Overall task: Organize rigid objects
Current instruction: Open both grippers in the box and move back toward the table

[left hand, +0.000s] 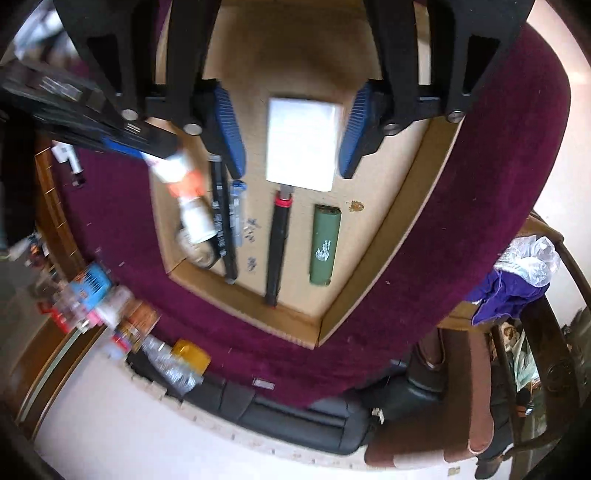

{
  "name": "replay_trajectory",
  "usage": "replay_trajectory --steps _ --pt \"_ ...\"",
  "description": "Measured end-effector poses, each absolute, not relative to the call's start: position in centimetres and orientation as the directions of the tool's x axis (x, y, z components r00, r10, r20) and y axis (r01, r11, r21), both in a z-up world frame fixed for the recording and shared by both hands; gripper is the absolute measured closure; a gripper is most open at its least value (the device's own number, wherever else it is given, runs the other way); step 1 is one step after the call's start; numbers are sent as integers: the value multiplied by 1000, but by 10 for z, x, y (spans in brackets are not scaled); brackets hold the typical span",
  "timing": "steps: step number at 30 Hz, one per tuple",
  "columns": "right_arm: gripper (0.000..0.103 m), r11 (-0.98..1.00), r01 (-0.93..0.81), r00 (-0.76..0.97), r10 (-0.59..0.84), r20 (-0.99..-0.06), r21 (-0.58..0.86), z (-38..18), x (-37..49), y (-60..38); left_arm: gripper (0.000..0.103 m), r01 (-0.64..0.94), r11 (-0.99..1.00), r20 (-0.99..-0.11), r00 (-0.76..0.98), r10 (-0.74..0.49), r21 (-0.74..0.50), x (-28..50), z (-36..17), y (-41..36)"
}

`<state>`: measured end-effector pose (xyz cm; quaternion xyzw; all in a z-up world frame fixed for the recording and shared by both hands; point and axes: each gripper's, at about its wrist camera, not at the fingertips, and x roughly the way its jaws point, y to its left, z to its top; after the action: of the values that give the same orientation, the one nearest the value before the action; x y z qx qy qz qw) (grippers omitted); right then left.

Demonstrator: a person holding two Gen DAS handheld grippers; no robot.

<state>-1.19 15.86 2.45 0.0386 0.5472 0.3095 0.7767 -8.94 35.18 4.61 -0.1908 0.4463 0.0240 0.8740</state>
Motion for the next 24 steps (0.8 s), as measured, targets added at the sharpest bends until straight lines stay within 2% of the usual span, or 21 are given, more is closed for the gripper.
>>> replay_trajectory --steps 2,9,11,13,16,20,24 --pt "77 814 -434 226 513 -828 385 24 -13 162 46 -204 926 -768 628 -125 -318 -100 54 350" --pt "77 802 -423 287 561 -777 423 37 -17 135 46 -202 918 -728 674 -122 -341 -120 68 346" --pt "73 807 -410 326 565 -758 425 40 -21 112 45 -196 916 -713 690 -125 -350 -125 71 339" --pt "68 818 -380 354 560 -749 432 40 -23 88 39 -182 925 -708 696 -120 -335 -126 72 331" --pt "66 839 -315 393 541 -744 444 37 -24 51 39 -200 957 -776 630 -40 -211 -115 59 318" --pt "66 856 -278 449 518 -728 437 42 -29 15 40 -179 979 -824 566 22 -97 -116 47 316" --pt "66 842 -269 462 538 -705 467 42 -27 -1 42 -169 984 -866 500 33 -60 -107 35 322"
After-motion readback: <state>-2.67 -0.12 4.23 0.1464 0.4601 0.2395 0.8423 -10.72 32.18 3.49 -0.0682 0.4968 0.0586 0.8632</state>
